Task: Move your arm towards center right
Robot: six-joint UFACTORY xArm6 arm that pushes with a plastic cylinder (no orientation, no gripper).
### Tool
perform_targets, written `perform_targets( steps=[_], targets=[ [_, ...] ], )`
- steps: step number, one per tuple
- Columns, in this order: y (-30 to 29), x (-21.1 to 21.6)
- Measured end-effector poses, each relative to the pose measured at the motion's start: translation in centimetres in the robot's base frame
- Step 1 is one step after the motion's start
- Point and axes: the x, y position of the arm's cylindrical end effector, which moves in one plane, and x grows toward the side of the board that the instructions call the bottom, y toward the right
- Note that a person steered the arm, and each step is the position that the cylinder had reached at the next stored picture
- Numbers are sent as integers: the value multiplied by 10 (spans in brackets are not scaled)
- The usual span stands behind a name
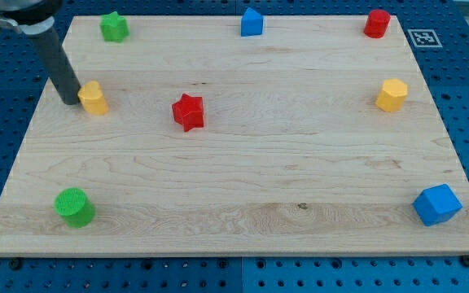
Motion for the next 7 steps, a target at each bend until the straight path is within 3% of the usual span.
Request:
perform_targets(
  steps=[2,3,4,5,7],
  targets=[
    [87,1],
    [99,-2],
    [90,-62],
    [168,-98],
    [419,-95]
  ],
)
